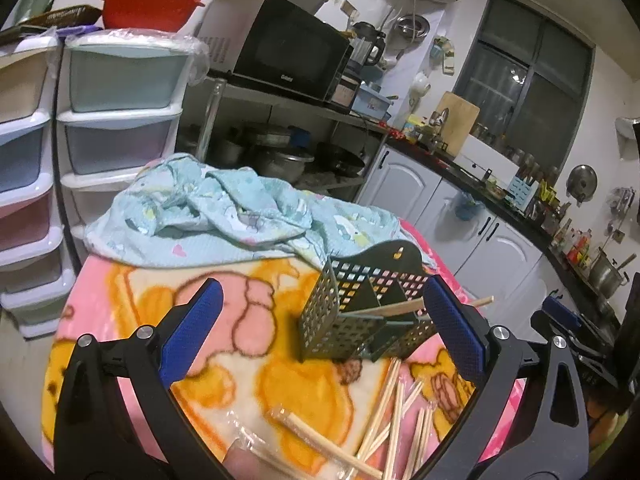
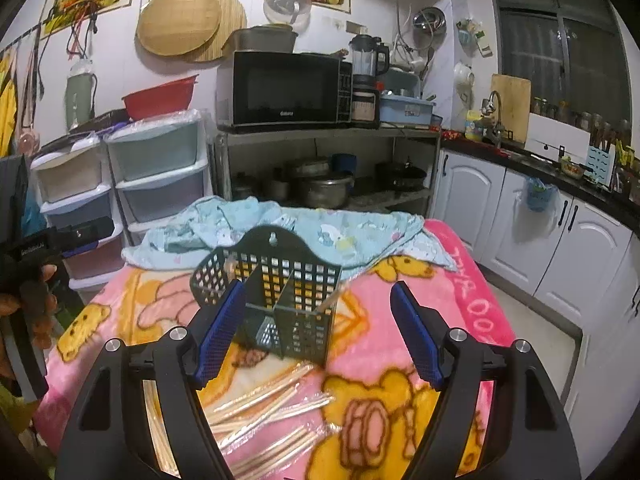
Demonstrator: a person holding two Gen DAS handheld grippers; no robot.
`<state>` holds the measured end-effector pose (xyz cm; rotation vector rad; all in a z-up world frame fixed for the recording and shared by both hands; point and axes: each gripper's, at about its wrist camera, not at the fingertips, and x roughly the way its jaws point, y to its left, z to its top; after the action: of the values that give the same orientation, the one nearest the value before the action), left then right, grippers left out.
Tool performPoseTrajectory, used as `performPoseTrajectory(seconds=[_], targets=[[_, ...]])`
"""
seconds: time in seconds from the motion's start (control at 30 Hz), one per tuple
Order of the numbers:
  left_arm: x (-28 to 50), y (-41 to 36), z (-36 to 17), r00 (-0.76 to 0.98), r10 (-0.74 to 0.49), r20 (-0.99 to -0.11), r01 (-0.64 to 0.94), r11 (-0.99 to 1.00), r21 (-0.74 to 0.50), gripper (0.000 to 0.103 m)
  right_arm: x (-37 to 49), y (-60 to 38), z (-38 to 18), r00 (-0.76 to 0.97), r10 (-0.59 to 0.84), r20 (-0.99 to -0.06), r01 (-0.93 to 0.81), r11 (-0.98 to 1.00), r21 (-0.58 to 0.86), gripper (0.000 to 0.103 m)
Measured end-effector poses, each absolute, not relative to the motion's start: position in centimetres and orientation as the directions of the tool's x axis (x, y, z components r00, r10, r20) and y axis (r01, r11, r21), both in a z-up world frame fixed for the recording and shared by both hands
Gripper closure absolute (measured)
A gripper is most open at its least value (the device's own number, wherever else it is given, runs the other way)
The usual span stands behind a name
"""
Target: Organize utensils
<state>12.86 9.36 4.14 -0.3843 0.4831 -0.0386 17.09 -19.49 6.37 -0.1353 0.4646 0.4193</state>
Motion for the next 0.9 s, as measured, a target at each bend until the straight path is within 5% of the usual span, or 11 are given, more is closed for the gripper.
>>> performPoseTrajectory(seconds=[0.9], targets=[[12.2, 8.2, -1.7, 0.795, -0.199, -0.573, -0.051, 0.92, -0.389, 0.011, 15.7, -20.4, -0.4, 0.71, 0.315, -0.63, -0.437, 0.899, -0.042, 0.031]])
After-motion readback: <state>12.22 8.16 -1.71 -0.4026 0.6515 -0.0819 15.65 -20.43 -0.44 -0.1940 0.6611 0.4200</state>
